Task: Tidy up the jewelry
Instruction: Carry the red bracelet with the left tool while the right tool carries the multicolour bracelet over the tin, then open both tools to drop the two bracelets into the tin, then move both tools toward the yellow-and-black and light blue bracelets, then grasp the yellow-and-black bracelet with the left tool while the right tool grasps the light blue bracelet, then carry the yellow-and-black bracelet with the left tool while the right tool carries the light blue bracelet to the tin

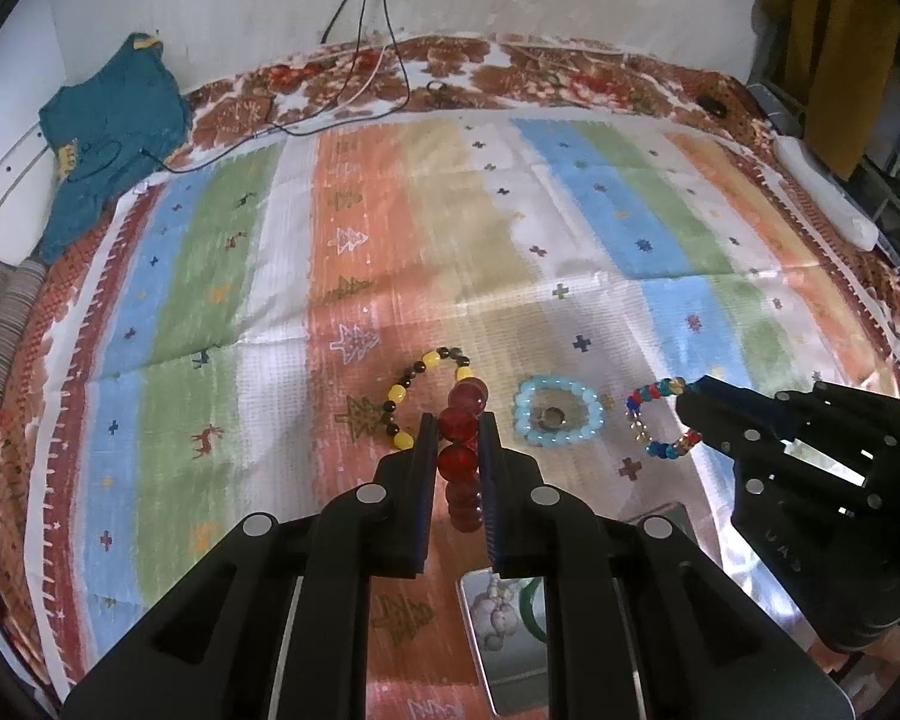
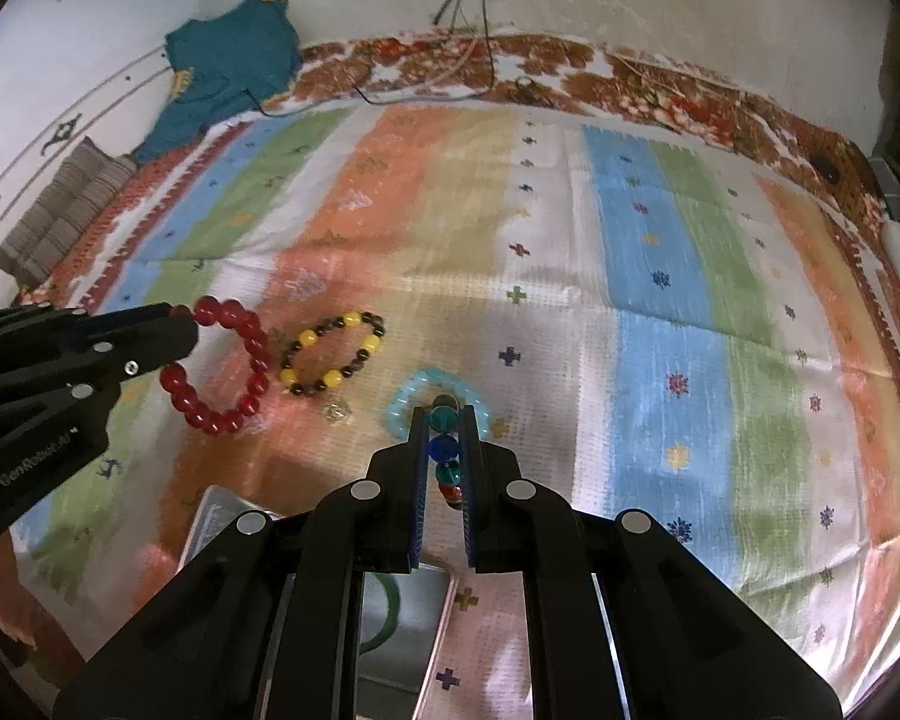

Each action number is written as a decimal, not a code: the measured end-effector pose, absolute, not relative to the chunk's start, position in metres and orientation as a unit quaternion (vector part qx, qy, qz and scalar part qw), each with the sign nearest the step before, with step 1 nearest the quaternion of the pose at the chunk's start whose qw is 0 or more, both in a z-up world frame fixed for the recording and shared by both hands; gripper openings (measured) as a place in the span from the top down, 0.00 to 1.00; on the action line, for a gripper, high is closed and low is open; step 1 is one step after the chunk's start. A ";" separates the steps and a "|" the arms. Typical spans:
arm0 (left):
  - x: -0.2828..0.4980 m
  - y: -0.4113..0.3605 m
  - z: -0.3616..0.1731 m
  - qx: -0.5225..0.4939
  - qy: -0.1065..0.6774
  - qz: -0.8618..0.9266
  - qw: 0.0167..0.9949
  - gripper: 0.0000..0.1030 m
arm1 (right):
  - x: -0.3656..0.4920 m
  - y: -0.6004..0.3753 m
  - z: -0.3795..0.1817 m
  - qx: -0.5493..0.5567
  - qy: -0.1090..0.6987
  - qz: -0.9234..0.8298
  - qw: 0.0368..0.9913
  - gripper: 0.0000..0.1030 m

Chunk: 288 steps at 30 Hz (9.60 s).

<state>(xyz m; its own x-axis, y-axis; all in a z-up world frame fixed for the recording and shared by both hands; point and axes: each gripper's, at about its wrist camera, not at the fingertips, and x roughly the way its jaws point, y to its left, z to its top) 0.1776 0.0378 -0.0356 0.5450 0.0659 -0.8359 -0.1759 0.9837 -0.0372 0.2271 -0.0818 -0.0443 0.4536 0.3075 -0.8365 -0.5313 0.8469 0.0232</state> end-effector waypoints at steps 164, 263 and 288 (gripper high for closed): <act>0.232 0.083 -0.112 -0.028 0.557 0.136 0.819 0.07 | 0.283 -0.079 -0.112 -0.171 0.551 0.165 0.800 0.22; 0.206 0.055 -0.041 -0.076 0.496 0.076 0.862 0.91 | 0.247 -0.079 -0.044 -0.130 0.457 0.227 0.850 0.88; 0.157 0.030 -0.013 -0.063 0.454 0.063 0.887 0.91 | 0.195 -0.090 -0.018 -0.117 0.399 0.256 0.873 0.88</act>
